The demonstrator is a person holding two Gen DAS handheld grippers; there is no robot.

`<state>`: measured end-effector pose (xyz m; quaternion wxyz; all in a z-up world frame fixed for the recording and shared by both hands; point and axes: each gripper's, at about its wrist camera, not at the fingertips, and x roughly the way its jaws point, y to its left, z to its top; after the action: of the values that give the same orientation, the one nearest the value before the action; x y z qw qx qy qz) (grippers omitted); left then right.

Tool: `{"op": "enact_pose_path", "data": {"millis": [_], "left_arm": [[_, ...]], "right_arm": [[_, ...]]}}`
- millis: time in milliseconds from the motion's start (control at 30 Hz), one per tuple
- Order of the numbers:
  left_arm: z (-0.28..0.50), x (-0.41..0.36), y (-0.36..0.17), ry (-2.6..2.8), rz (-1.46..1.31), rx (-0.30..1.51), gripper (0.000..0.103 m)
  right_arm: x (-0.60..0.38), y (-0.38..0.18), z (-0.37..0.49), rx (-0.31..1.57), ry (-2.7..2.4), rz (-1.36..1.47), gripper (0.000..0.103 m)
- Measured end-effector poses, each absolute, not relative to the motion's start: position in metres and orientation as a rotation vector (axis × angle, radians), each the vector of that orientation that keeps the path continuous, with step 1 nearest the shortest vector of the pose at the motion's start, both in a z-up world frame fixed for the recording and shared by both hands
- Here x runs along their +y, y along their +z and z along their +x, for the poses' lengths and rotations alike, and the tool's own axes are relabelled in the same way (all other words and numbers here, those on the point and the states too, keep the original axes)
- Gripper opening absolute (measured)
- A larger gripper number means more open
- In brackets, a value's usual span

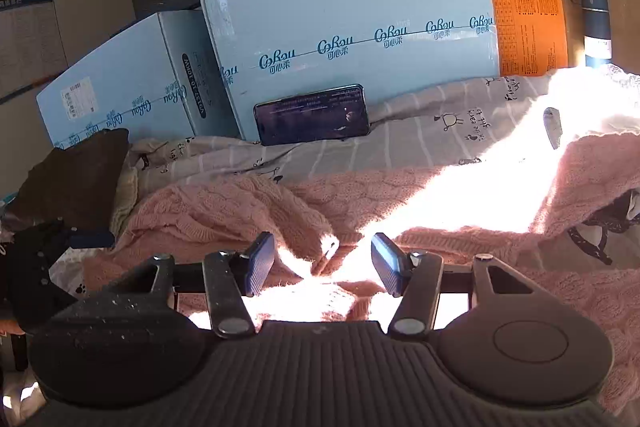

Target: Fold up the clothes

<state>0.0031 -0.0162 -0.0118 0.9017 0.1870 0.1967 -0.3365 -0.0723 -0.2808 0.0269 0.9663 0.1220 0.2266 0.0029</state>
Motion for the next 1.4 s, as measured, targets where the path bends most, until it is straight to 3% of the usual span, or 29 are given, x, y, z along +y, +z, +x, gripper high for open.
{"op": "enact_pose_path", "data": {"millis": [133, 300, 367, 533, 667, 733, 867, 1100, 1400], "left_arm": [[0.007, -0.018, 0.014, -0.707, 0.311, 0.341, 0.103], [0.032, -0.041, 0.030, -0.611, 0.345, 0.297, 0.103], [0.048, -0.050, 0.033, -0.621, 0.312, 0.311, 0.103], [0.079, -0.078, 0.027, -0.687, 0.187, 0.383, 0.103], [0.092, -0.099, 0.005, -0.643, 0.292, 0.475, 0.103], [0.096, -0.103, -0.007, -0.636, 0.347, 0.533, 0.103], [0.098, -0.103, -0.018, -0.628, 0.375, 0.566, 0.103], [0.094, -0.102, -0.016, -0.636, 0.402, 0.549, 0.103], [0.108, -0.085, 0.004, -0.584, 0.187, 0.493, 0.103]], "right_arm": [[-0.289, 0.020, -0.037, 0.523, 0.005, 0.231, 0.047], [-0.284, 0.000, -0.010, 0.616, 0.098, 0.174, 0.012], [-0.280, -0.002, -0.008, 0.611, 0.129, 0.138, 0.008], [-0.291, 0.007, -0.004, 0.546, 0.078, 0.129, 0.008], [-0.297, 0.003, 0.003, 0.564, 0.028, 0.105, 0.009], [-0.299, -0.003, 0.007, 0.579, 0.002, 0.095, 0.015], [-0.304, 0.000, 0.001, 0.525, -0.033, 0.116, 0.039], [-0.302, 0.016, -0.019, 0.363, 0.153, 0.219, 0.041], [-0.282, -0.003, -0.003, 0.570, 0.389, 0.287, 0.043]]}}
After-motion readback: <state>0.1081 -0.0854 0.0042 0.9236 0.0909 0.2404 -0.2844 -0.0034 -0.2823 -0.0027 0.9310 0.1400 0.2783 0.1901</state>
